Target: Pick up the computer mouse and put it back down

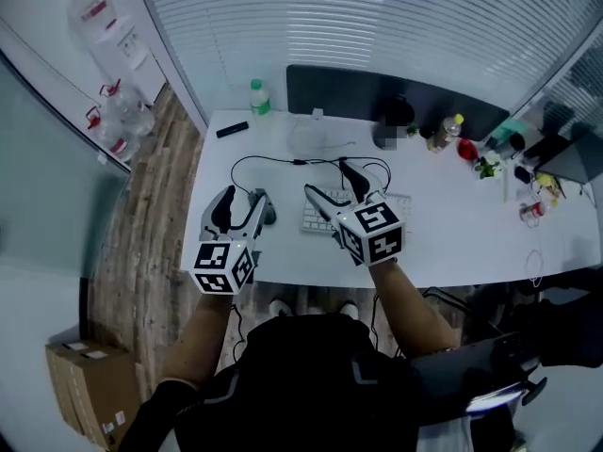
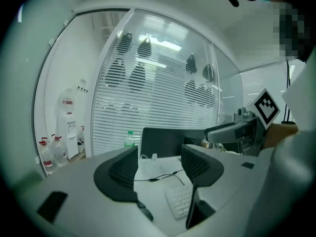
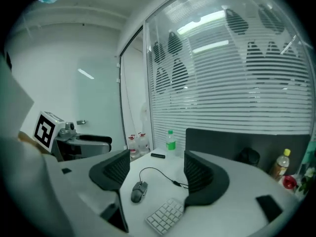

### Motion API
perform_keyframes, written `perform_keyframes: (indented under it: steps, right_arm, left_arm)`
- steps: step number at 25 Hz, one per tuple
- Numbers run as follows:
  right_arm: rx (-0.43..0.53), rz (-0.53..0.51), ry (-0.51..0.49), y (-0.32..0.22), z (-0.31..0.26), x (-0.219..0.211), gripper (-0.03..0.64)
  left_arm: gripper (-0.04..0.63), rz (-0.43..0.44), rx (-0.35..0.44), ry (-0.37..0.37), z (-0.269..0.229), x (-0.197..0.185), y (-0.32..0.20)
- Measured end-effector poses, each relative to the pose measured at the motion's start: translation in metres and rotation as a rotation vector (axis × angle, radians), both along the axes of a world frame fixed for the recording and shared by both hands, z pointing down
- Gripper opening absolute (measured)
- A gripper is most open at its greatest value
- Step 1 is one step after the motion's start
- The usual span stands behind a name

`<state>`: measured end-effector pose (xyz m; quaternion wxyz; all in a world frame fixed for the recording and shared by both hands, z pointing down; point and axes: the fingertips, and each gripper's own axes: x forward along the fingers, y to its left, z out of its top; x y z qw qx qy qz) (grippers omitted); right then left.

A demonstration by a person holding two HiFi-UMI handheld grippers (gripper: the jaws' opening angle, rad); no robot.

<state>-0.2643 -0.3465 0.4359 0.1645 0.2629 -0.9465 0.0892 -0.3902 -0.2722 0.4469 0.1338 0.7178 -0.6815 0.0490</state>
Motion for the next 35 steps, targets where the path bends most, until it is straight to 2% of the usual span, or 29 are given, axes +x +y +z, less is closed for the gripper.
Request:
perform_keyframes:
  steps: [5, 10, 14, 16, 19, 22, 28, 29, 33, 35]
  right_arm:
    - [0.001, 0.082, -0.054, -0.008, -0.032, 0.061, 0.331]
    - [0.063, 0.178, -0.094, -0.019, -0.063, 0.127, 0.318]
    - [0.088, 0.246, -0.134, -0.028, -0.086, 0.177, 0.314]
    - [0.079, 0.27, -0.162, -0.03, -0.094, 0.195, 0.282]
    - [0.072, 0.278, -0.177, -0.029, -0.099, 0.212, 0.273]
    - [0.064, 0.293, -0.188, -0.028, -0.099, 0.228, 0.268]
    - [0.057, 0.312, -0.206, -0.025, -0.102, 0.249, 0.189]
    - [0.059, 0.31, -0.213, -0.024, -0.104, 0.25, 0.159]
    - [0.063, 0.291, -0.212, -0.02, -0.11, 0.25, 0.125]
    - [0.062, 0.279, -0.213, -0.018, -0.112, 0.246, 0.066]
  left_arm:
    - [0.287, 0.059, 0.039, 0.001, -0.033, 0.044, -0.016]
    - [0.287, 0.083, 0.107, -0.009, -0.065, 0.085, -0.024]
    - [0.287, 0.129, 0.132, -0.024, -0.089, 0.118, -0.03]
    - [0.287, 0.139, 0.129, -0.037, -0.098, 0.128, -0.035]
    - [0.287, 0.104, 0.134, -0.047, -0.112, 0.132, -0.04]
    - [0.272, 0.113, 0.147, -0.052, -0.123, 0.142, -0.041]
    - [0.237, 0.126, 0.122, -0.052, -0.121, 0.157, -0.035]
    - [0.232, 0.133, 0.12, -0.056, -0.121, 0.159, -0.033]
    - [0.205, 0.158, 0.156, -0.064, -0.131, 0.166, -0.028]
    - [0.099, 0.139, 0.169, -0.045, -0.135, 0.163, -0.024]
